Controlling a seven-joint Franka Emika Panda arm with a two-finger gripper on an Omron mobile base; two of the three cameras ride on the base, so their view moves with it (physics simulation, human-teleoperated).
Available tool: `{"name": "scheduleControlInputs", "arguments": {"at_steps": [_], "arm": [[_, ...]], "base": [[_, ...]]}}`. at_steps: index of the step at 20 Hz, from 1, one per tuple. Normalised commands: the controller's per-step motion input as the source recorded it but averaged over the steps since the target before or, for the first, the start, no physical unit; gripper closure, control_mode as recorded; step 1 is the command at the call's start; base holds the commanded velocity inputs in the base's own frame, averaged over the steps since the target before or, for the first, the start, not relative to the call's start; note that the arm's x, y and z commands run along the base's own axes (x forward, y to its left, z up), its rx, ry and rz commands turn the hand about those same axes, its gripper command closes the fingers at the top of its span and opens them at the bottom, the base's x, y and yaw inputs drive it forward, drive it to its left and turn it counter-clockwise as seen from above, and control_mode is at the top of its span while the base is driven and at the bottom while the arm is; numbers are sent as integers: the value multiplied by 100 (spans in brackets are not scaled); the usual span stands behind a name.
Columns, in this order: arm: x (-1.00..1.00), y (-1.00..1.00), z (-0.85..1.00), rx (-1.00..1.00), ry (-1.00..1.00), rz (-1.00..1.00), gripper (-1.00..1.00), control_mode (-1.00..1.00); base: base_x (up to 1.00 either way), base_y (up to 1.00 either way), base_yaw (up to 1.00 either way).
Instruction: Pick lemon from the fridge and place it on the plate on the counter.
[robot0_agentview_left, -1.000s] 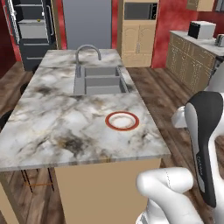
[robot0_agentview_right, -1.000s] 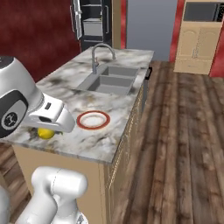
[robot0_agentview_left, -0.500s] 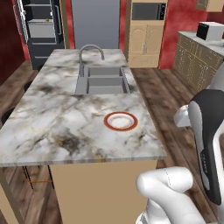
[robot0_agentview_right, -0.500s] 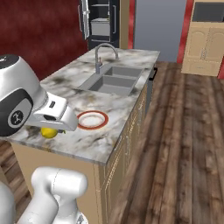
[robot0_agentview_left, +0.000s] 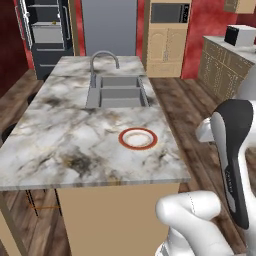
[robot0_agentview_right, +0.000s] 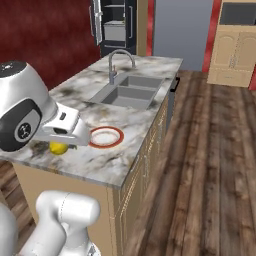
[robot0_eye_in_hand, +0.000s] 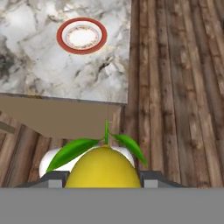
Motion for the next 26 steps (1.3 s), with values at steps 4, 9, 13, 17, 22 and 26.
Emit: {"name": "scheduleControlInputs", "arguments": {"at_steps": [4,9,13,17,22,26], "arm": [[89,3,0,0,0,9,100,-100],[100,16,-2,0,0,10,100,-100],[99,25,-16,-1,1,5,100,-100],[73,37,-32,0,7,1,100,-100],[52,35,-36,0,7,5,100,-100],[53,3,-25,0,0,10,100,-100]], "base": [[0,0,0],[0,0,0],[0,0,0],[0,0,0],[0,0,0],[0,0,0]]}}
